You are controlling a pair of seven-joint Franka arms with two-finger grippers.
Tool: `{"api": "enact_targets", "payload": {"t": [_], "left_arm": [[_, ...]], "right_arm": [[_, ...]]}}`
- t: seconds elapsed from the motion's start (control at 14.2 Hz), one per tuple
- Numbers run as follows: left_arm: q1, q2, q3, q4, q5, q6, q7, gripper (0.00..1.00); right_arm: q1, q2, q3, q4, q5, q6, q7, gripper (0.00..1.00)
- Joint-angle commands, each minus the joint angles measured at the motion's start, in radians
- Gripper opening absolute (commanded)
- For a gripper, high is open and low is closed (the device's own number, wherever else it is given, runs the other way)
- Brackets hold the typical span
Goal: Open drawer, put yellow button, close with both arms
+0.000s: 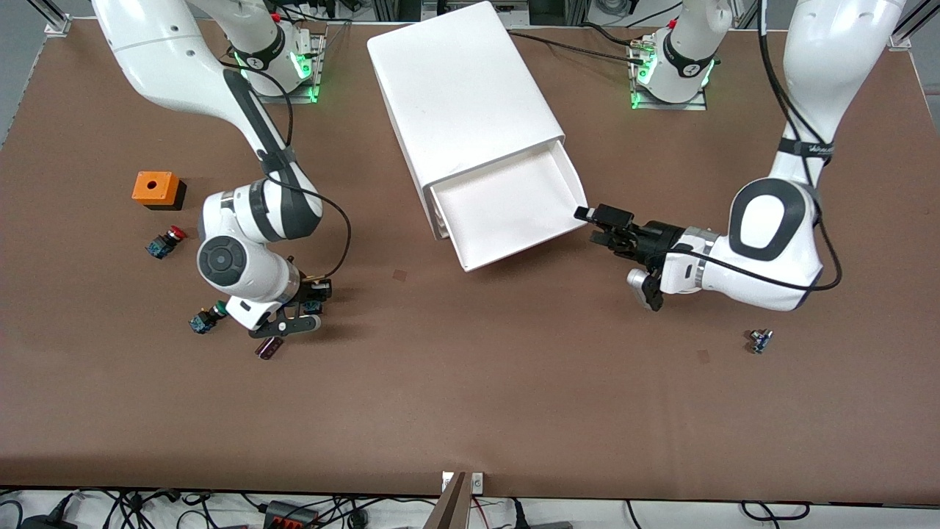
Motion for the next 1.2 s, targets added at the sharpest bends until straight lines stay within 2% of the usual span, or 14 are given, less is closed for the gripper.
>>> {"api": "enact_targets", "payload": {"t": [0.0, 0.14, 0.28, 0.57, 0.64, 0.85, 0.99, 1.13], "left_arm": [[-0.009, -0.006, -0.017, 0.110, 0.178, -0.021, -0.248, 1.00], [-0.016, -0.010, -0.023, 0.159, 0.365, -0.011, -0.376, 1.00], [-0.013, -0.010, -0.017, 0.222, 0.525, -0.016, -0.379, 1.00], [-0.008, -0.012, -0.014, 0.222, 0.801, -0.011, -0.401, 1.00], [-0.003, -0.013, -0.017, 0.215, 0.840, -0.010, -0.443, 1.00], [0.003, -0.015, -0.017, 0.200, 0.861, 0.015, -0.464, 1.00], [0.001, -0.015, -0.017, 0.184, 0.861, 0.019, -0.464, 1.00], [0.003, -0.015, -0.014, 0.207, 0.854, 0.015, -0.453, 1.00]], "right_arm": [[0.009, -0.021, -0.007, 0.143, 0.012, -0.178, 0.010, 0.08], [0.009, -0.027, -0.004, 0.243, 0.018, -0.286, 0.062, 0.06], [0.012, -0.038, 0.003, 0.322, 0.024, -0.390, 0.138, 0.05], [0.053, -0.094, 0.003, 0.345, 0.171, -0.427, 0.379, 0.02], [0.076, -0.099, 0.003, 0.346, 0.178, -0.427, 0.454, 0.01], [0.176, -0.105, -0.001, 0.353, 0.175, -0.427, 0.688, 0.00], [0.237, -0.102, 0.003, 0.421, 0.179, -0.427, 0.909, 0.00], [0.277, -0.093, 0.003, 0.454, 0.187, -0.420, 1.077, 0.00]]}}
